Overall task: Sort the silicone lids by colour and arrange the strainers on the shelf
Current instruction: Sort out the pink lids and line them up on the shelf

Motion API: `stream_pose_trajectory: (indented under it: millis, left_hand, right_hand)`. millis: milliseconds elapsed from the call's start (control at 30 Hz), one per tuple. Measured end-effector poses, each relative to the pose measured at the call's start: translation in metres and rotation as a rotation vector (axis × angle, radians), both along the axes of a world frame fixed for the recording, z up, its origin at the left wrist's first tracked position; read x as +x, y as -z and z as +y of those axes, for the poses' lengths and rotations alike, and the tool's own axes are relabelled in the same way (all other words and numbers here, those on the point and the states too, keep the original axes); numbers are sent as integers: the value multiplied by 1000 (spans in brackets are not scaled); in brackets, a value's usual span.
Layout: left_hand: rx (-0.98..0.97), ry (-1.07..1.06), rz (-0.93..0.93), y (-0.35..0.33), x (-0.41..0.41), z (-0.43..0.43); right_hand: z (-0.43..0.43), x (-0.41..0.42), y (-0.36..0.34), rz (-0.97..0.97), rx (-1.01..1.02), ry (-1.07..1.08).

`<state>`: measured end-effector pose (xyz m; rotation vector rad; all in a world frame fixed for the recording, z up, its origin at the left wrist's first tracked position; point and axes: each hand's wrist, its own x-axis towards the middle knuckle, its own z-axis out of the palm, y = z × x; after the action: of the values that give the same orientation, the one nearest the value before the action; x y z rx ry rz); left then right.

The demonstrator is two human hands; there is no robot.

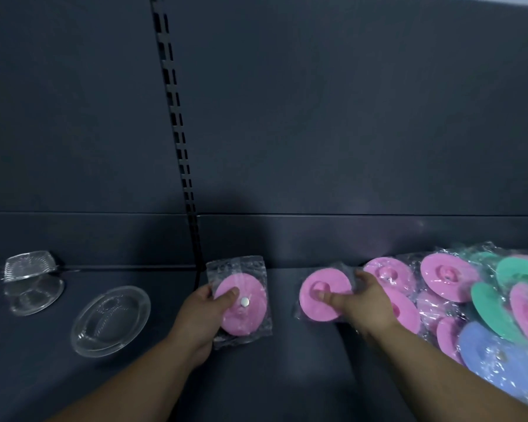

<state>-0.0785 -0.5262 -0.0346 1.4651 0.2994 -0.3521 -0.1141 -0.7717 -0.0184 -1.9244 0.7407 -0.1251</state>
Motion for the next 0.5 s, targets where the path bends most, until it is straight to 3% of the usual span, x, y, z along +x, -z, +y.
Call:
stream_pose_trajectory:
  millis: [100, 267, 367, 433, 500]
  left_hand:
    - [-64, -24, 48, -3, 1, 1]
    - [-155, -39, 103, -12, -1, 3]
    - [-204, -19, 143, -20, -2, 5]
    - [-237, 8, 147, -26, -3, 7]
    - [-239, 34, 135, -31, -4, 10]
  right_hand:
    - [6, 5, -3, -167, 125, 71]
    - [36, -1, -21, -471, 35, -99]
    - [54, -10, -26, -675, -187, -394]
    - [60, -16, -12, -637, -375, -699]
    - [59, -23, 6, -524, -365, -891]
